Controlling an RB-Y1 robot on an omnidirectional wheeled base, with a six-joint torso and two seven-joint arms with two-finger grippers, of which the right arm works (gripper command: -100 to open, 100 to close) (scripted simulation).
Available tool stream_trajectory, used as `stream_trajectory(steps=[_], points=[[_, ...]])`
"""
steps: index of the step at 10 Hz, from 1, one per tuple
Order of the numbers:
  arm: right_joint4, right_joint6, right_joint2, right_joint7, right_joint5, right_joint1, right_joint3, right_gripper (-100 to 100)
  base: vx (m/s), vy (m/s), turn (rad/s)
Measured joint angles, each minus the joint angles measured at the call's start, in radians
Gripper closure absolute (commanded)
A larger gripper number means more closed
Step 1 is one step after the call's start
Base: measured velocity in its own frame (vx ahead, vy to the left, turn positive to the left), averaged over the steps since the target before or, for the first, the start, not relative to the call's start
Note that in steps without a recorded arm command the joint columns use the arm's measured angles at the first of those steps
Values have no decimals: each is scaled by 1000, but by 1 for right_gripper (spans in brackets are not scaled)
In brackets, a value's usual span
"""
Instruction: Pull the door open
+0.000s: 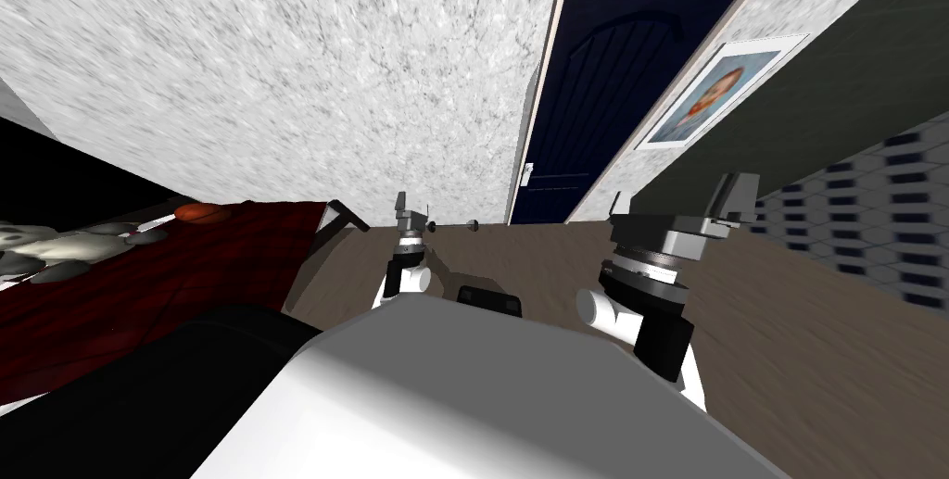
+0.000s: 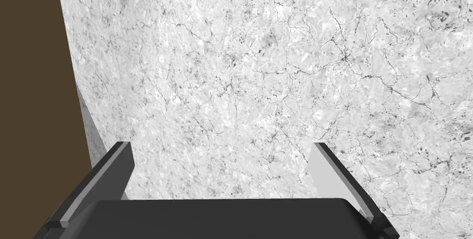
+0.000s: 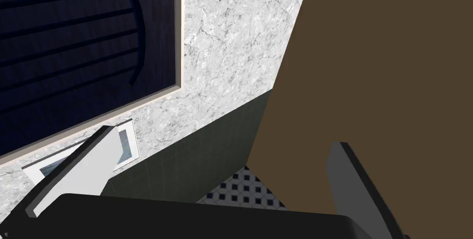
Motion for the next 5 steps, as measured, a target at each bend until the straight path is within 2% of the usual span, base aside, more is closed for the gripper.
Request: stream_trajectory(steps=[2, 5], points=[[48, -6, -16, 23, 8, -25, -5, -100, 104, -4, 31], [124, -25, -43, 72, 23, -46, -7, -100, 117, -5, 26]])
